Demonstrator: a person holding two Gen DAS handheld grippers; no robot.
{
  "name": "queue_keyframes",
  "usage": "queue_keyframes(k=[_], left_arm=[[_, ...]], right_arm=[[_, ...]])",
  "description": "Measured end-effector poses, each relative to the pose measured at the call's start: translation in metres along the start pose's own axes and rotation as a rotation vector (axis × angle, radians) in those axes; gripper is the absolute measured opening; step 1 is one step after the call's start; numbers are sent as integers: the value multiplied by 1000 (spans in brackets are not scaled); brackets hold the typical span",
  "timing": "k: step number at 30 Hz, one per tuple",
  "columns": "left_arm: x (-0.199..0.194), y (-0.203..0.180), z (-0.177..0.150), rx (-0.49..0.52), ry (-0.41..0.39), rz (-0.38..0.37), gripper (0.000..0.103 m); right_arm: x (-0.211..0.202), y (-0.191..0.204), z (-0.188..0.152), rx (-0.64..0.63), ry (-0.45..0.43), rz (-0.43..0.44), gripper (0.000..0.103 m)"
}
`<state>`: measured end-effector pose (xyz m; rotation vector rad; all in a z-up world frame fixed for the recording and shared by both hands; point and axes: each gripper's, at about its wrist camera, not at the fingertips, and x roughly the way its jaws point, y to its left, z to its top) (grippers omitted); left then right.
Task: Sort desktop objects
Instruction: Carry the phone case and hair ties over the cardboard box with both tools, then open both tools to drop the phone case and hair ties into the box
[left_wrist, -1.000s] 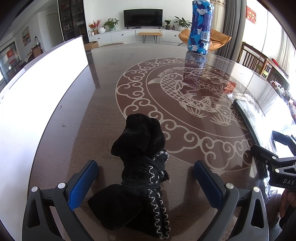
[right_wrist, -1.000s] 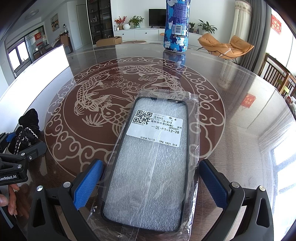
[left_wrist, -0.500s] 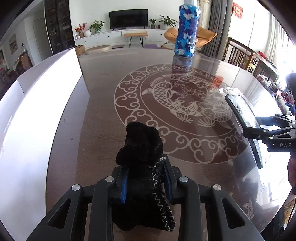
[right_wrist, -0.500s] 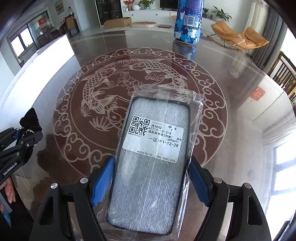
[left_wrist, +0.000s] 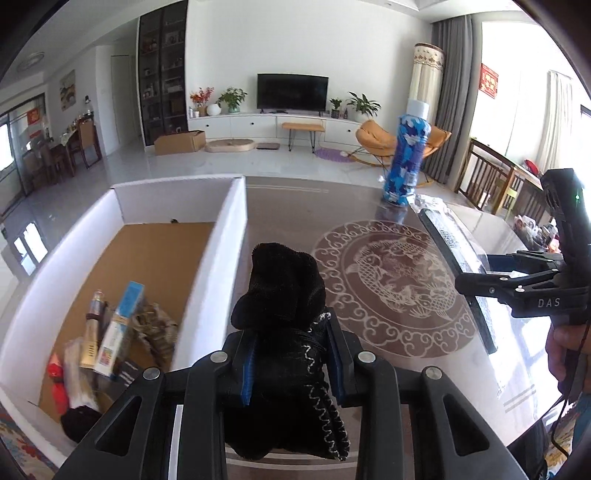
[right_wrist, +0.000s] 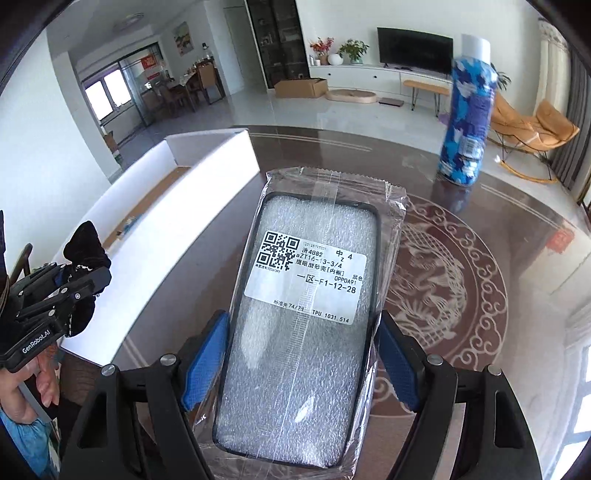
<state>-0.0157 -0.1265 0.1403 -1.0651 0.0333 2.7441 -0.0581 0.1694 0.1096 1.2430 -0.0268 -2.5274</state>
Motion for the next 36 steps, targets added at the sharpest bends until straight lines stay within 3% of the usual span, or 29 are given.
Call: queue_keyframes(k=[8, 15, 18, 27, 30, 31, 32, 36], left_arm=[[-29, 136, 3, -142, 6, 195, 31], [-3, 214, -22, -240, 110, 264, 31], [16, 236, -32, -270, 154, 291, 31], [44, 263, -61, -302, 257, 317, 35], [48, 260, -64, -296, 277, 359, 61], [47, 258, -64, -290, 268, 375, 76], [44, 255, -63, -282, 248, 395, 81], [28, 238, -58, -258, 200, 441, 81]], right_arm=[[18, 137, 68, -157, -51, 174, 78], [63, 254, 94, -250, -54, 342, 78], [99, 291, 98, -279, -20, 351, 79], [200, 327, 66, -304, 178, 336, 80], [202, 323, 57, -301, 176, 329, 95], [198, 320, 59, -302, 161, 330, 101], [194, 316, 61, -305, 146, 330, 101], [170, 300, 72, -337, 91, 292, 101]])
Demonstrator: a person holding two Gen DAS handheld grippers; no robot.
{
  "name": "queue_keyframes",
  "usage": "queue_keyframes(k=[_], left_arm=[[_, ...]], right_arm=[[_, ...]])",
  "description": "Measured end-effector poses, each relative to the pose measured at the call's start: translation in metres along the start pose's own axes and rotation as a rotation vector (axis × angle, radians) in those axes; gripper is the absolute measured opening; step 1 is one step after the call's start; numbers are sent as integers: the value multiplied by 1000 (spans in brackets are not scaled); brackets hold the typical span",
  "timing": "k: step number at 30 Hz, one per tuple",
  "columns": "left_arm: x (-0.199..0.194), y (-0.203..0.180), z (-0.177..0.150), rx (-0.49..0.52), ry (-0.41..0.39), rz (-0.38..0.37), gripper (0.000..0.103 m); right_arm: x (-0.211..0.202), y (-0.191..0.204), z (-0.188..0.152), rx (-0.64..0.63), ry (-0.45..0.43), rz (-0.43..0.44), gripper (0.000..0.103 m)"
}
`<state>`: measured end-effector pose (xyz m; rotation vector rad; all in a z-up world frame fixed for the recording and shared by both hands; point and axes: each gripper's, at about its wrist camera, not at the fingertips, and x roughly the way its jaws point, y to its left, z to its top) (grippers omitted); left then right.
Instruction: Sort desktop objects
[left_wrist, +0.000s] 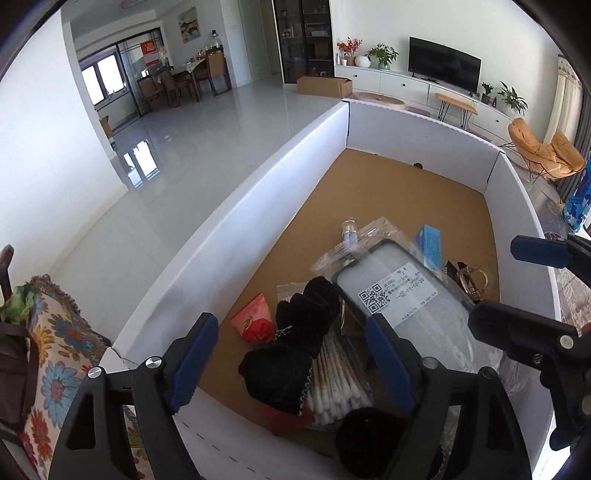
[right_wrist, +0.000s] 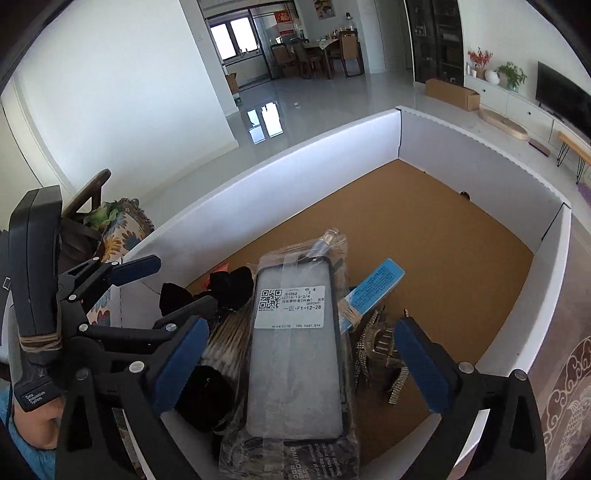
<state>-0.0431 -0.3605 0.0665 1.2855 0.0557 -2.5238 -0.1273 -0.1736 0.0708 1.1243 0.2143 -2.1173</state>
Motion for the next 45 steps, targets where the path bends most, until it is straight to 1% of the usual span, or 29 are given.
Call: queue_keyframes(k=[1, 3, 5, 7, 10, 15, 19, 24, 29, 36, 39, 41, 43, 45], left_arm=[[-5, -4, 0, 4, -15, 16, 82], [-18, -13, 0, 14, -53, 49, 85], [-31, -20, -4, 8, -96, 89, 98], [-43, -24, -5, -1, -132, 125, 103], [-56, -35, -7, -17, -153, 138, 103], [-69, -46, -11, -37, -169, 107, 103], [-70, -50, -17, -45, -157, 129, 103], [-73, -45, -21, -88, -170, 138, 103], [-73, -39, -23, -128, -163, 110, 103], [-71, -30, -25, -179, -163, 110, 103], [-68, -25, -25, -209, -145, 91, 103], [-68, -22, -26, -230, -149, 58, 103], [-73, -22, -29, -237, -188, 93, 103], [-73, -24, -28, -218, -192, 109, 103]], right_arm=[[-7, -1, 1, -9, -7, -10, 101], [-19, -3, -1, -25, -18, -33, 101], [-31, -7, -7, -32, -26, -47, 101], [-44, -12, -18, -34, -39, -60, 102], [-54, -25, -27, -16, -42, -86, 102], [-59, -42, -38, 10, -16, -99, 102], [-58, -43, -43, 17, -6, -90, 102], [-55, -36, -45, -4, 3, -92, 102], [-50, -30, -46, -31, 19, -102, 102], [-45, -30, -49, -42, 30, -108, 102], [-45, -31, -49, -42, 31, -110, 102], [-44, -31, -49, -41, 30, -110, 102], [-44, -31, -50, -38, 28, -110, 102], [-43, -31, -49, -33, 24, -108, 102]])
